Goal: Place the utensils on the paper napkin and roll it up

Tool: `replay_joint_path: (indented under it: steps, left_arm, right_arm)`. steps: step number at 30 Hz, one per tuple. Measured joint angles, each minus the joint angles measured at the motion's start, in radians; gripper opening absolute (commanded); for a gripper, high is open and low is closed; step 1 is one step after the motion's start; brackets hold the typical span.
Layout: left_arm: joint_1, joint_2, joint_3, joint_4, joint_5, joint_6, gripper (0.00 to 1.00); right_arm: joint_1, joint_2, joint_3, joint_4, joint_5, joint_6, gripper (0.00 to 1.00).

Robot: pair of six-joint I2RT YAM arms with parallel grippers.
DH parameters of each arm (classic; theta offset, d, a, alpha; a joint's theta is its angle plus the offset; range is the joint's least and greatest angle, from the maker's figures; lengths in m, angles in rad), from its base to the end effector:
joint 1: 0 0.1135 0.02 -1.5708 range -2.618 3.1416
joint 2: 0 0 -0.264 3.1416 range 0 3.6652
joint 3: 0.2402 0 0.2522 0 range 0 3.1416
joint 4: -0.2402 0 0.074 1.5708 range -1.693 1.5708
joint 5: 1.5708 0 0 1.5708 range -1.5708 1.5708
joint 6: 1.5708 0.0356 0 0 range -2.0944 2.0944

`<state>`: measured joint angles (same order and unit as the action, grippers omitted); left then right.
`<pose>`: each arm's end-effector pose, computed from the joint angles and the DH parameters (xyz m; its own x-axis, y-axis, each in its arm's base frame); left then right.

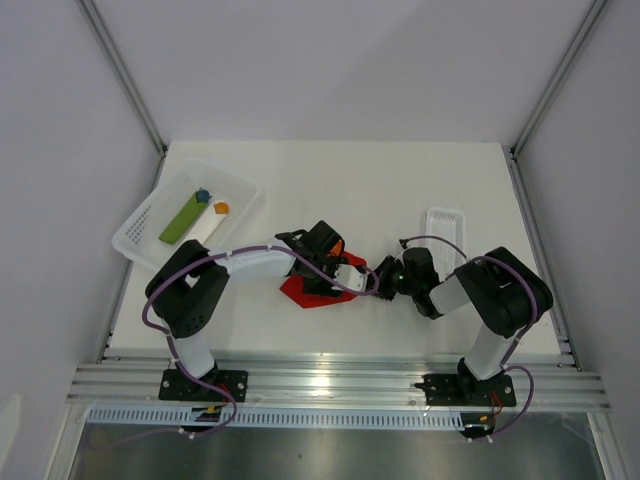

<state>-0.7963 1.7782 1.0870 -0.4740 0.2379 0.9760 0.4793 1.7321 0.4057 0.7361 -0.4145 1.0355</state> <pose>0.2347 -0.2519 0.1621 0.2691 0.8759 -0.4005 0.9579 -0.2004 0.2055 0.2316 0.1365 0.0916 -0.8703 0.4349 -0.2310 0.0581 0.5564 0.8289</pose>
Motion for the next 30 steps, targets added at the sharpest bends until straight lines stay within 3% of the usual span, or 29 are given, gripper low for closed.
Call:
replay_joint_path:
  steps: [8,14,30]
  left_arm:
    - [0.000,0.000,0.000,0.000,0.000,0.000,0.59]
    - [0.000,0.000,0.000,0.001,0.000,-0.001,0.59]
    - [0.000,0.000,0.000,0.005,0.000,-0.007,0.59]
  right_arm:
    - [-0.002,0.090,0.008,0.142,-0.049,0.037,0.00]
    - [0.014,0.100,0.018,0.149,-0.055,0.034,0.00]
    - [0.099,-0.037,0.078,-0.137,0.091,-0.100,0.00]
